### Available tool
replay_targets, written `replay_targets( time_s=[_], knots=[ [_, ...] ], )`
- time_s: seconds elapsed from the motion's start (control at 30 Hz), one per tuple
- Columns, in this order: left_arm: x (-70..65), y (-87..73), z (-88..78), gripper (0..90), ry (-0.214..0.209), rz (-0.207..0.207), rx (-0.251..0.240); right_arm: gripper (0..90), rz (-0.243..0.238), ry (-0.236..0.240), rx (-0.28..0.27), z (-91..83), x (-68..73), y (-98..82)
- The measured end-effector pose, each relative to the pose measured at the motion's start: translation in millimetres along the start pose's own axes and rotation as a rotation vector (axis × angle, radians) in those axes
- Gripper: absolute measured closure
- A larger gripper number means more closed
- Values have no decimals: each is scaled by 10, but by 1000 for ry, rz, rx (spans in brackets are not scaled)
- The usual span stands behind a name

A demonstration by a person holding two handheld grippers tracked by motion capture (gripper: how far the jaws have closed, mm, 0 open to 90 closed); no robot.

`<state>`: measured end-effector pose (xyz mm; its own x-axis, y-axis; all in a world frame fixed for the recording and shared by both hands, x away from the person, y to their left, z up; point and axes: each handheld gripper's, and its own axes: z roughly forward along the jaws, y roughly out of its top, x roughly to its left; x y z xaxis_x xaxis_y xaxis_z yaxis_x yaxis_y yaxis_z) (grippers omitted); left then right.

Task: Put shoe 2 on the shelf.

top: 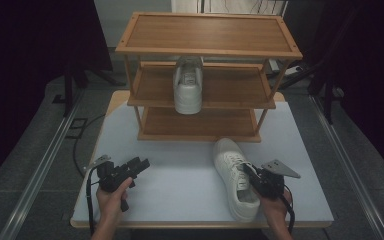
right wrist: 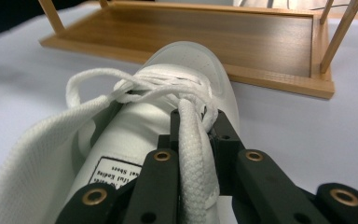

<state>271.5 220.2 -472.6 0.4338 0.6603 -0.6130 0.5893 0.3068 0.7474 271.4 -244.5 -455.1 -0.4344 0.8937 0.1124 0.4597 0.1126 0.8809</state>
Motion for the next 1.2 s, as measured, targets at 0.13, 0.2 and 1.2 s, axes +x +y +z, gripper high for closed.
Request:
replay_targets(
  time_s=[0.13, 0.2, 1.2],
  knots=[
    [20, -1, 1, 391, -1, -6, 5, 833, 33, 34, -32, -30, -24, -27],
    [28, 0, -4, 391, -1, -16, 4, 834, 40, 57, -56, -69, -9, -36],
    [52, 14, -31, 397, 1, -28, 5, 837, 247, 278, -353, -563, 48, 274]
  ],
)
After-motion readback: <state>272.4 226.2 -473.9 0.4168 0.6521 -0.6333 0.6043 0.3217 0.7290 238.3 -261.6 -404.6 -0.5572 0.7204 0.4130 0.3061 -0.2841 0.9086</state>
